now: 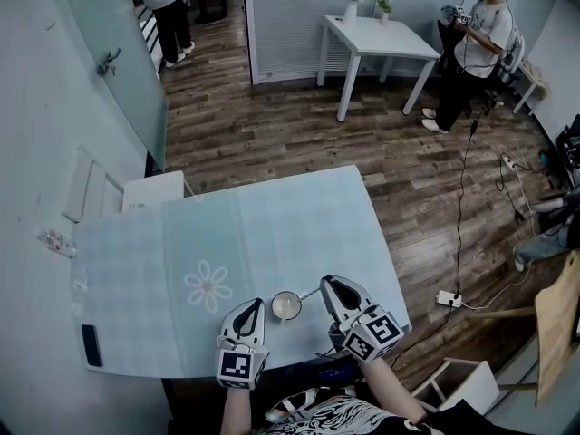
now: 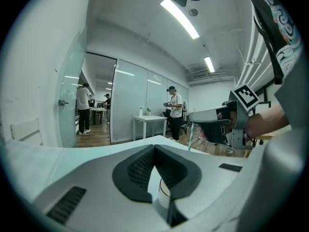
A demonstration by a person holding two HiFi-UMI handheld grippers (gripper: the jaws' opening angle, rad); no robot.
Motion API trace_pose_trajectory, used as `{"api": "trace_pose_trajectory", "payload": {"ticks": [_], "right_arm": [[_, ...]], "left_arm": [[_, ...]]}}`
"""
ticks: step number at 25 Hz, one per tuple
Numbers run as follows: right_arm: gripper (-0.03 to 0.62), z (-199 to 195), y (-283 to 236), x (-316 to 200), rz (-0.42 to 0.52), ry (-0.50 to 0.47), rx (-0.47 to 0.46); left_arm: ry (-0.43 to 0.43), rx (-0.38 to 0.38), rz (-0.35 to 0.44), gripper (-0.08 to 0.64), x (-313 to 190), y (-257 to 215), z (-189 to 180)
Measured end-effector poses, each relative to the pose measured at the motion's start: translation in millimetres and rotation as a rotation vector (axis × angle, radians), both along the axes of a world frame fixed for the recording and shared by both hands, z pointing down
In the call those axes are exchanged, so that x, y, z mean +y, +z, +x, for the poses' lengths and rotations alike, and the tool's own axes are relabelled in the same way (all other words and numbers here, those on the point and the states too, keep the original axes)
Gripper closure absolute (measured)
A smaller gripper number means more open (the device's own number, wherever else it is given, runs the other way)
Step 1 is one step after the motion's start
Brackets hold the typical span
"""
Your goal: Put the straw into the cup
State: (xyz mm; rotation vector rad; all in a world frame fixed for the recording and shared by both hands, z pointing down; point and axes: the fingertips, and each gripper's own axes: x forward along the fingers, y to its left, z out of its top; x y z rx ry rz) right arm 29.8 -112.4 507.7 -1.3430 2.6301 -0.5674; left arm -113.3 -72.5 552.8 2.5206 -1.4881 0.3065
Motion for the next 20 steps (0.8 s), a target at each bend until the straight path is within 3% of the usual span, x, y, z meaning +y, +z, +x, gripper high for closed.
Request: {"api": "trace_pose_trajectory", "payload": {"ticks": [20], "right_arm": [[0.582, -9, 27, 4, -0.06, -0.024, 0.011]], "left_arm": [[-0.039, 0.013, -0.037, 0.548, -1, 13, -17]]}}
